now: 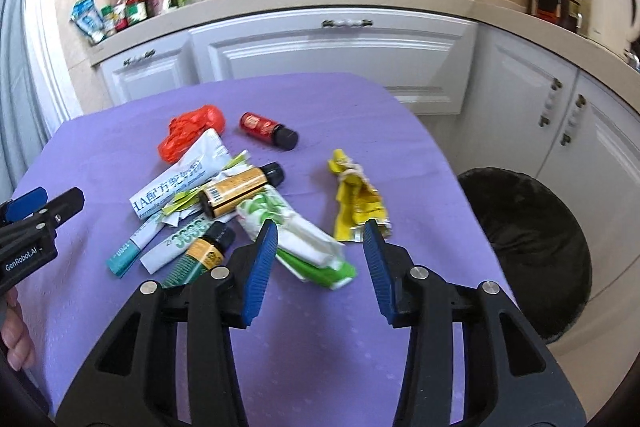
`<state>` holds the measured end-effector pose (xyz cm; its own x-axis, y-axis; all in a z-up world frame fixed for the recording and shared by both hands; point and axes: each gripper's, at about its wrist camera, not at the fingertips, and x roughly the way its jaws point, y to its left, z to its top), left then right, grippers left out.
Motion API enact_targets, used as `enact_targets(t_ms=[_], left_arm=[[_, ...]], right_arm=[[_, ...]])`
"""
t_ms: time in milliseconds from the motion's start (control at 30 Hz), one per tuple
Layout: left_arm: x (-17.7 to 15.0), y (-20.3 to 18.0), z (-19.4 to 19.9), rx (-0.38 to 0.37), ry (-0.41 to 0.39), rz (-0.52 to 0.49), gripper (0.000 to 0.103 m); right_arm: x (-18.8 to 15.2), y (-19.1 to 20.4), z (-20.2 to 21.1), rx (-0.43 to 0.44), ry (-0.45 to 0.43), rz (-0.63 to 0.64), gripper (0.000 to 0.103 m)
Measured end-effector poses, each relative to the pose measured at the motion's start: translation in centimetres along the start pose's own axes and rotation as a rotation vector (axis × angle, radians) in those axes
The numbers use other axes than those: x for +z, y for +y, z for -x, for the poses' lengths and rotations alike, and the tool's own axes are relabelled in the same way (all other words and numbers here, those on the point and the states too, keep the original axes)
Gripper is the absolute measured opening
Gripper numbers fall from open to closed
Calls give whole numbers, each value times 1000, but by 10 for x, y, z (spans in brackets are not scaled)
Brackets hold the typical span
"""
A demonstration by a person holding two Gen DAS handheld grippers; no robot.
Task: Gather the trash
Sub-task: 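Grasp the green-and-white packet with the right gripper while the left gripper grasps the teal tube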
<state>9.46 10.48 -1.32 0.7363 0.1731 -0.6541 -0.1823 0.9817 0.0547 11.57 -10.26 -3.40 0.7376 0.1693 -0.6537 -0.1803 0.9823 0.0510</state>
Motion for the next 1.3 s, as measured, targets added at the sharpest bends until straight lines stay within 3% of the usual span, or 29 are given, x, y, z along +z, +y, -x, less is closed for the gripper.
enact_targets(t_ms=[633, 733, 1300], left_arm=[[-6, 9, -14, -25, 48, 21, 74], [-7, 6, -15, -32, 51, 18, 74], [-17, -29, -9, -125, 59, -58, 74]], right_arm=[[5, 11, -32, -4, 133, 78, 48], [4, 12, -33, -14, 139, 84, 36], [-8, -6, 7, -22, 48, 15, 32]])
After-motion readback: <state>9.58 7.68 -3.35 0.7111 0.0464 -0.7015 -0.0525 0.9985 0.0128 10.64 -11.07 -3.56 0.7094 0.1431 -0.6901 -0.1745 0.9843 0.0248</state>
